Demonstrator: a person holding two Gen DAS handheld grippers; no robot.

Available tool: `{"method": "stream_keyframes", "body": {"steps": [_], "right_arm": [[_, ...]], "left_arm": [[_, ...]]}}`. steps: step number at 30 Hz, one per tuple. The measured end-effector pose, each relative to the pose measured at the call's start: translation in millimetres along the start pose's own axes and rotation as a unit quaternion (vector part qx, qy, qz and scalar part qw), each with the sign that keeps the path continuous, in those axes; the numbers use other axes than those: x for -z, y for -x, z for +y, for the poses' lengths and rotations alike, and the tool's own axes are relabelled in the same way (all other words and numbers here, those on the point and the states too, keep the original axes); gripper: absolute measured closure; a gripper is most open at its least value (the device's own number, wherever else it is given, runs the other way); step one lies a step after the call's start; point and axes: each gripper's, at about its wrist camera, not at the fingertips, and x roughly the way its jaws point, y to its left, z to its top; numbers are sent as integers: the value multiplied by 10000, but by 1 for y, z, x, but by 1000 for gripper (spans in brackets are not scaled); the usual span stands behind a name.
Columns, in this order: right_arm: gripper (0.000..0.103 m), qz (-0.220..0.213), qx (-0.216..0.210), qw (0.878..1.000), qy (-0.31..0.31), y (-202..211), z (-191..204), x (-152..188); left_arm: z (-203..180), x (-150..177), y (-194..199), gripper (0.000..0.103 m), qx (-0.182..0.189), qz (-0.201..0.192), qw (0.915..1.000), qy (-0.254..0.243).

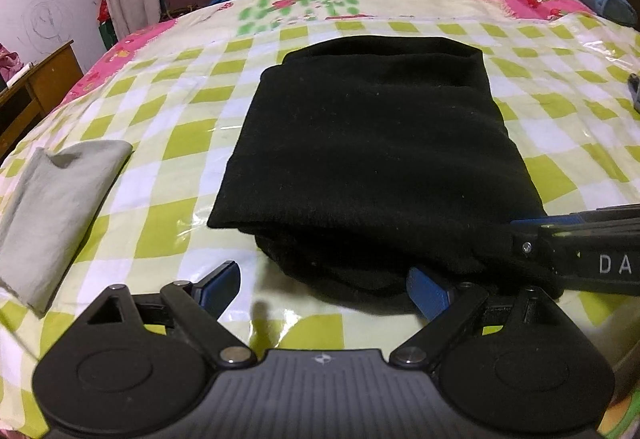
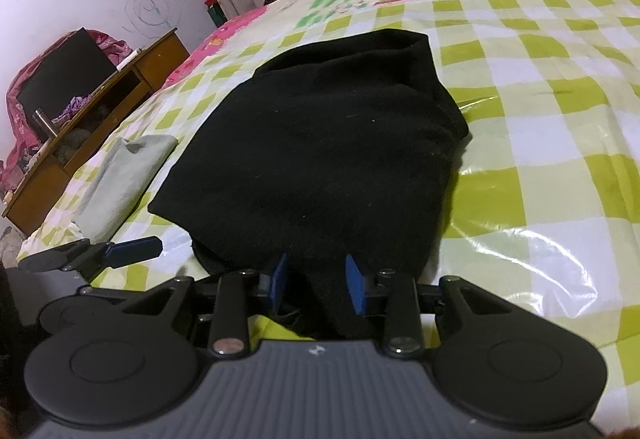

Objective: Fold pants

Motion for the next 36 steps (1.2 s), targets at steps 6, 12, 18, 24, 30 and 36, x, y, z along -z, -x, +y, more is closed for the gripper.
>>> {"method": "stream_keyframes", "body": {"steps": [6,12,18,24,30,36], "right_arm": [[73,-9,12,10000,-41,-2,-4,0],[74,-41,21,9998,-177,-5,-10,-1],[74,-59,27,9996,-260,-7,-12,-1],[73,-78,42,9994,-335,-8,-12,0],[73,-104,93,9991,-407,-10,-11,-3],[73,-85,211,9988,-432,-17,-10,-11]], "left_arm": [[-4,-4,-10,0,23,36,10000,-68],[-8,-7,-17,0,48,75,9999,-105],[-12,-11,-25,0,42,98,9998,-163],[-14,-14,-32,0,46,111,9998,-187],[-16,-20,-42,0,71,121,9997,-207],[-14,-30,-56,0,124,122,9997,-180]]}}
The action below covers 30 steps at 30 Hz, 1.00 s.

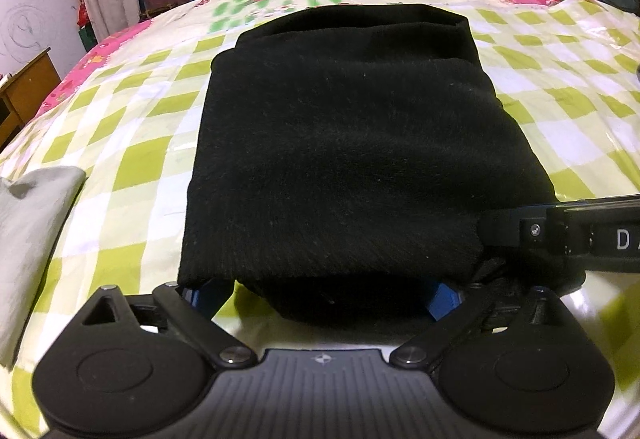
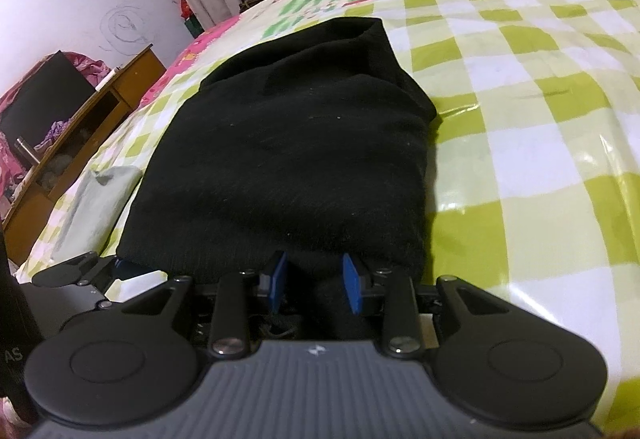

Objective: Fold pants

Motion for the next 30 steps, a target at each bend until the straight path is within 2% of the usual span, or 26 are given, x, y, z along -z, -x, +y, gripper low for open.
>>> {"method": "stream_keyframes", "body": {"steps": [12,30], "right_arm": [[67,14,149,9997,-189,-15,2,-14],[62,-78,372,9991,-181,-16,16,-16]], "left_arm": [[6,-24,-28,0,175,-46,9998,52],[6,-48,-36,0,211,70,9998,-6]]}}
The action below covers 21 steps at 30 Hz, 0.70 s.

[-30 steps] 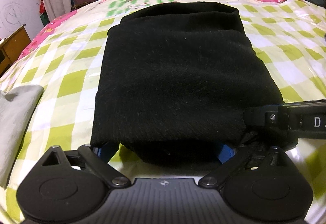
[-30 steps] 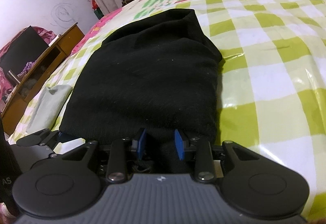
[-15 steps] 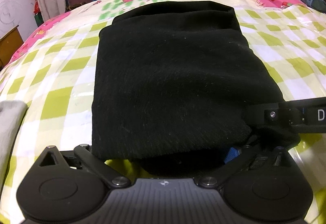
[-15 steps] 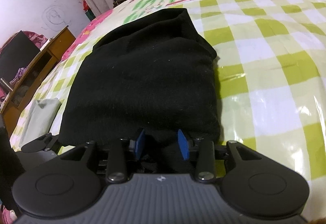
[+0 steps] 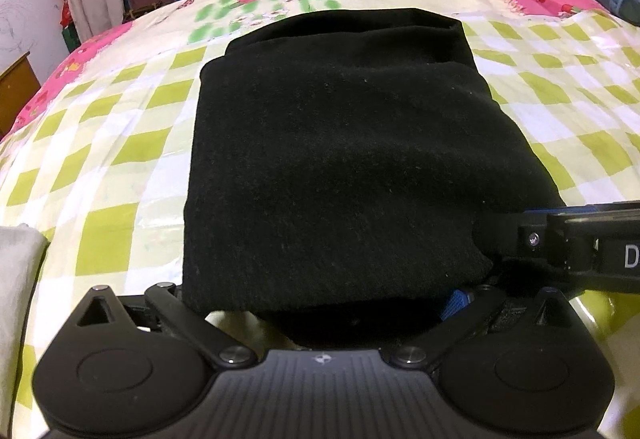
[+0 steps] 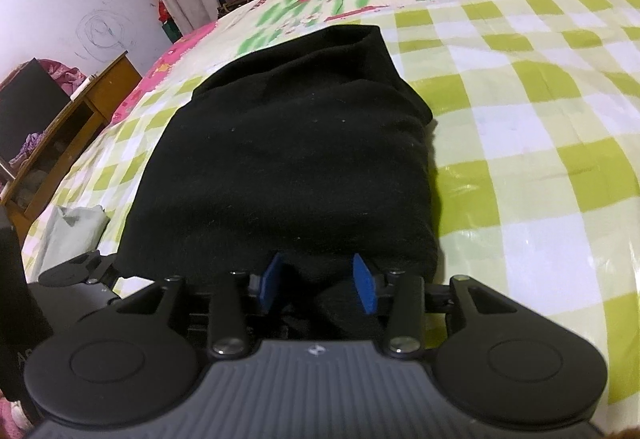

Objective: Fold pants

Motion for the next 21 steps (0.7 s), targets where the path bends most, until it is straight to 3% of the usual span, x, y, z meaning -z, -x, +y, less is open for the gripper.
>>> {"method": "stream_keyframes", "body": {"steps": [11,21], "right_arm": [[58,-108,81,9999,2,43,7,43],[57,-81,98,9997,227,68,26,65]], "left_arm": [[-6,41,42,0,-309,-77,9992,243],[-3,51,76,0,-449,-281,9980,331]]}}
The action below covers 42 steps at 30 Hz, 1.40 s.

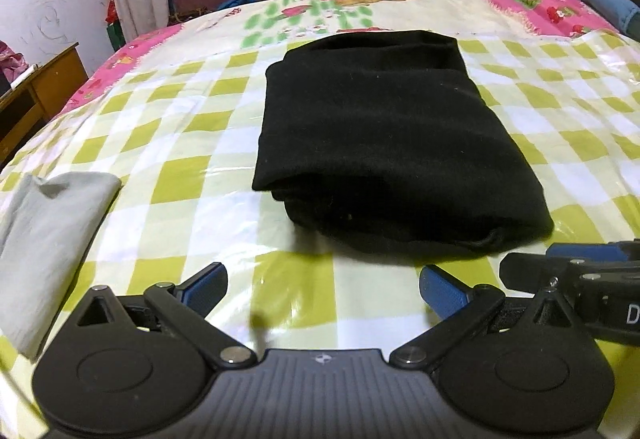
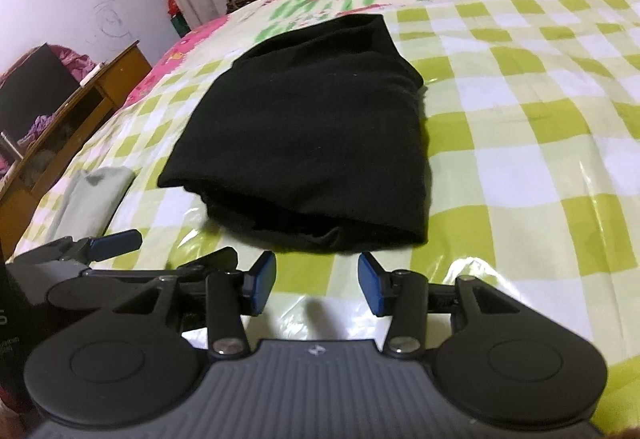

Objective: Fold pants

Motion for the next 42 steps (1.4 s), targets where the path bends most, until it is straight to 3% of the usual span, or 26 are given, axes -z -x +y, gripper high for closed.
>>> {"method": "stream_keyframes", "body": {"steps": [9,19,42], "right_arm": [[56,-266,137,9995,-47,24,-2,25],[55,-404,158,9991,34,35,-3,43],[52,-214,157,9995,198,29,-1,52]], "left_arm": [[-8,24,27,0,50,-215,9997,-100],[-19,33,32,0,-56,-197,9991,-362],[-17,36,28,0,-191,-98,9992,-334]]}}
